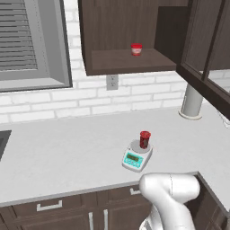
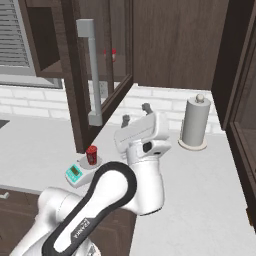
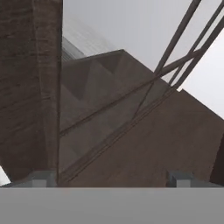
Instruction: Pick the yogurt and place it on the digital scale for weighing, and close the cabinet.
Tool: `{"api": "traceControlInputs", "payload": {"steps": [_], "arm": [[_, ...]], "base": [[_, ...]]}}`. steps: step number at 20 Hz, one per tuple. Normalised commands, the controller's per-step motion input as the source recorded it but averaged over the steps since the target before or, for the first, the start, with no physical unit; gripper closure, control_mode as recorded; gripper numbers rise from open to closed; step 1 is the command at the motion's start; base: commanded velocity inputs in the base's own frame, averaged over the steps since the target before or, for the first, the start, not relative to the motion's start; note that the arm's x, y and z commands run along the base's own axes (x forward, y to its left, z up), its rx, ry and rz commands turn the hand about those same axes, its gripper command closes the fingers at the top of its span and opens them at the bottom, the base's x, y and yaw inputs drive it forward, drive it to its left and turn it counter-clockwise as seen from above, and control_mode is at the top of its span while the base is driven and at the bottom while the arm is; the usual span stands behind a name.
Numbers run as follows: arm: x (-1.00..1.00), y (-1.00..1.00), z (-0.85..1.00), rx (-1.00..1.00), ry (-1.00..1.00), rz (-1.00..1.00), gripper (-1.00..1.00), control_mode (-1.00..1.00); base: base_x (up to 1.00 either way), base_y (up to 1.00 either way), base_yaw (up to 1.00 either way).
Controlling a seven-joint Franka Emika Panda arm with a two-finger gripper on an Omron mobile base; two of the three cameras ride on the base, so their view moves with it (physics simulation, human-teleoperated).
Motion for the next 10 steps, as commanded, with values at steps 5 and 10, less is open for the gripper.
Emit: {"api": "traceControlInputs", "payload": {"steps": [5, 10], "arm": [[0.31, 0.23, 0.68, -0.04, 0.00, 0.31, -1.00, -1.00], [0.13, 0.54, 0.59, -0.07, 0.00, 0.32, -1.00, -1.00]], "base": [[0.00, 0.00, 0.00], [0.00, 0.00, 0.00]]}}
